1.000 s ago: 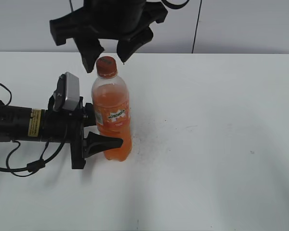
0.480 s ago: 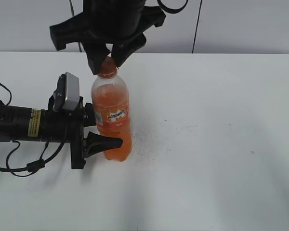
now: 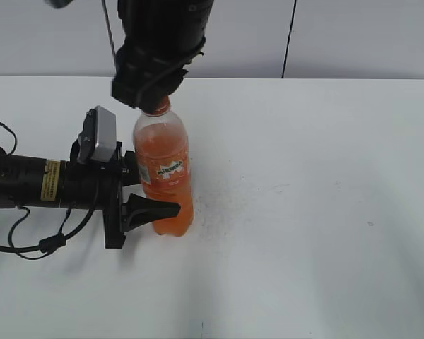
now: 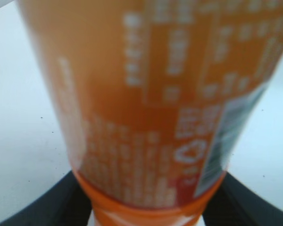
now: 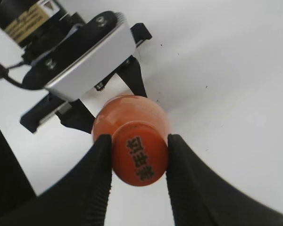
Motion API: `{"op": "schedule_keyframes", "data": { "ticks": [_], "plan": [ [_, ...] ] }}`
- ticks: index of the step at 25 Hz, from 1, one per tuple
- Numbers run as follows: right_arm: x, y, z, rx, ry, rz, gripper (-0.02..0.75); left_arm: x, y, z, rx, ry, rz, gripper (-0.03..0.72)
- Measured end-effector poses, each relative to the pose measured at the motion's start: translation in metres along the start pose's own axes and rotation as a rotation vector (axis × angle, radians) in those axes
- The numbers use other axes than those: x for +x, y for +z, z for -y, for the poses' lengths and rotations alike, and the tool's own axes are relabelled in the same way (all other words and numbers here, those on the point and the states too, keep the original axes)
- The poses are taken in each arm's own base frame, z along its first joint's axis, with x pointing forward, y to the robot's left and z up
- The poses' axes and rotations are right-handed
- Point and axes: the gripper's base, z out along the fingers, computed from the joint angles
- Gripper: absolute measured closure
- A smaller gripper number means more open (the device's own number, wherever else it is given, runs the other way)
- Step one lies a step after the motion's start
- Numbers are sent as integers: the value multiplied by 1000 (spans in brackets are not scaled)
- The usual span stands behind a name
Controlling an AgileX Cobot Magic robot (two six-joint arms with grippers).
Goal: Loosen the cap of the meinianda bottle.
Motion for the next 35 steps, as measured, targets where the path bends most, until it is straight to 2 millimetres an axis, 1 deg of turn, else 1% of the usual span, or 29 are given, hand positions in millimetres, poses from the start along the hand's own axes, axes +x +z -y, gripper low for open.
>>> {"op": "schedule_keyframes", "data": {
  "ticks": [4,5,7,10,16,17,18,21,22,24,27,31,33,35],
  "plan": [
    [1,0,1,14,-447,-9,472,0,0,0,-2,-1,0,285],
    [1,0,2,20,-539,-15,472,0,0,0,-4,-3,0,285],
    [1,0,3,26,-644,-22,472,0,0,-1,-6,-5,-1,285],
    [1,0,3,30,-699,-25,472,0,0,-1,-8,-7,-1,285],
    [1,0,4,33,-711,-27,470,0,0,-1,-8,-8,-1,286],
    [1,0,4,33,-701,-26,454,0,0,-1,-8,-8,-1,286],
    [1,0,4,36,-693,-29,423,0,0,-1,-8,-8,-1,286],
    [2,0,5,48,-657,-38,295,0,0,0,-5,-6,-1,286],
    [1,-1,6,55,-637,-38,267,0,0,0,-5,-6,-1,286],
    [1,-4,6,56,-592,-29,234,0,0,0,-5,-6,-1,286],
    [1,-16,4,55,-457,9,221,0,0,0,-4,-6,-1,286],
    [1,-42,3,56,-137,78,216,0,0,0,-4,-6,-1,286],
    [2,-51,2,51,69,102,215,0,0,0,-4,-6,-1,286],
    [3,-55,2,43,260,115,214,0,0,0,-4,-6,-1,286]
  ]
}}
